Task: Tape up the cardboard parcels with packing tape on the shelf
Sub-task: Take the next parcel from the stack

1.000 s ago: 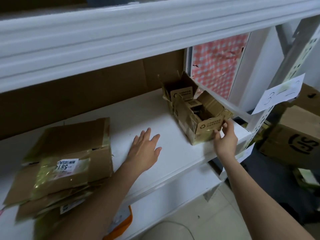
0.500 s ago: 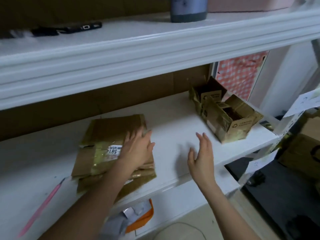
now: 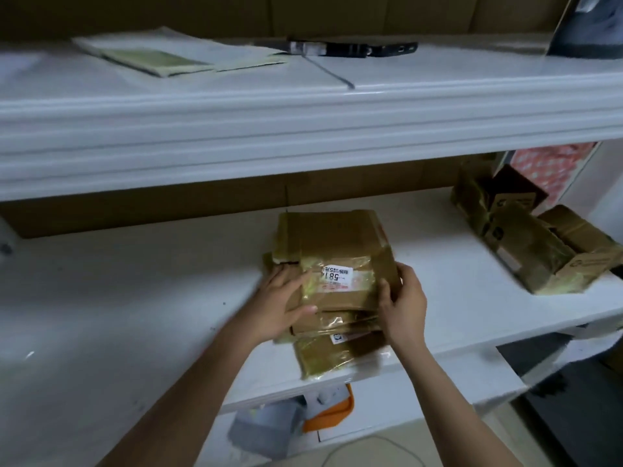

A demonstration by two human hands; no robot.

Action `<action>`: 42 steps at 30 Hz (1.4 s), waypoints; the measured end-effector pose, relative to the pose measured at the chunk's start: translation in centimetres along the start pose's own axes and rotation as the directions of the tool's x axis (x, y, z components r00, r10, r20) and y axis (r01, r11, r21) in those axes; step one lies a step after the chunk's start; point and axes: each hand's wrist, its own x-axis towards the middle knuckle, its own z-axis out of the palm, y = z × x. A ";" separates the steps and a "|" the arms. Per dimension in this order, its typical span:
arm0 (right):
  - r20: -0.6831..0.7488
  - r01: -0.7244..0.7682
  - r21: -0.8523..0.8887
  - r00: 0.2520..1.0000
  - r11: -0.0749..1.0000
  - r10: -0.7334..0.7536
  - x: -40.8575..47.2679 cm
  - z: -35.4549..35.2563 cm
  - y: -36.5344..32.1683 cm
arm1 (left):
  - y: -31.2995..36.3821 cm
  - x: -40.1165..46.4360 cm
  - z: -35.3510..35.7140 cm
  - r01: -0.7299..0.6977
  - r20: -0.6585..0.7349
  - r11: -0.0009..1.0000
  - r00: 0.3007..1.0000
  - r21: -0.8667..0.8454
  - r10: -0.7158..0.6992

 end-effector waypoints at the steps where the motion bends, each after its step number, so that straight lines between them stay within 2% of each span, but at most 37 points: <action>1: -0.023 -0.003 0.034 1.000 0.999 0.004 -0.2 0.3 -1.0 | -0.5 -0.3 -0.1 -0.017 0.001 1.000 1.000 -0.027 0.017; 4: -0.100 -0.002 0.138 0.995 0.990 0.016 -0.7 1.0 -3.5 | -1.7 -1.4 -1.0 -0.037 -0.031 0.994 0.999 -0.103 0.034; 7: -0.118 0.048 0.200 0.993 0.979 -0.025 -1.5 1.6 -5.9 | -2.7 -2.5 -2.7 -0.068 -0.189 0.988 0.981 -0.138 0.041; 10: -0.066 0.146 0.253 0.989 0.956 -0.133 -2.3 2.7 -8.3 | -4.1 -3.8 -4.7 -0.032 -0.329 0.985 0.944 -0.170 -0.026; 13: -0.016 0.299 0.252 0.952 0.920 -0.305 -2.8 4.6 -10.4 | -5.9 -4.8 -6.6 0.012 -0.391 0.982 0.916 -0.188 -0.086; 18: 0.070 0.495 0.282 0.844 0.822 -0.532 -2.9 7.7 -13.5 | -7.9 -7.7 -8.8 0.176 -0.495 0.930 0.806 -0.323 -0.324; 23: 0.078 0.639 0.383 0.697 0.667 -0.713 -3.8 10.9 -17.9 | -10.2 -11.6 -10.1 0.223 -0.535 0.891 0.732 -0.396 -0.421; 27: 0.193 0.670 0.470 0.557 0.575 -0.808 -5.8 13.4 -19.4 | -11.1 -14.9 -10.6 0.226 -0.584 0.875 0.669 -0.429 -0.459; 29: 0.220 0.694 0.456 0.518 0.556 -0.827 -7.1 14.1 -19.7 | -11.4 -16.2 -10.7 0.209 -0.613 0.880 0.649 -0.426 -0.451; 32: 0.170 0.687 0.409 0.589 0.600 -0.790 -8.2 14.8 -19.9 | -12.1 -17.5 -11.0 0.197 -0.624 0.877 0.635 -0.439 -0.455; 34: 0.105 0.660 0.313 0.691 0.683 -0.715 -9.0 15.1 -19.9 | -13.0 -18.0 -11.2 0.202 -0.605 0.869 0.646 -0.452 -0.465; 37: 0.050 0.498 0.239 0.851 0.833 -0.523 -10.4 15.3 -20.5 | -14.6 -18.1 -11.7 0.209 -0.572 0.857 0.667 -0.472 -0.477; 39: 0.042 0.403 0.292 0.901 0.867 -0.432 -11.3 15.3 -20.8 | -15.6 -17.9 -12.3 0.209 -0.546 0.857 0.694 -0.471 -0.470; 42: -0.029 0.336 0.337 0.937 0.879 -0.347 -12.6 15.8 -21.1 | -17.0 -18.0 -13.5 0.166 -0.493 0.879 0.774 -0.448 -0.397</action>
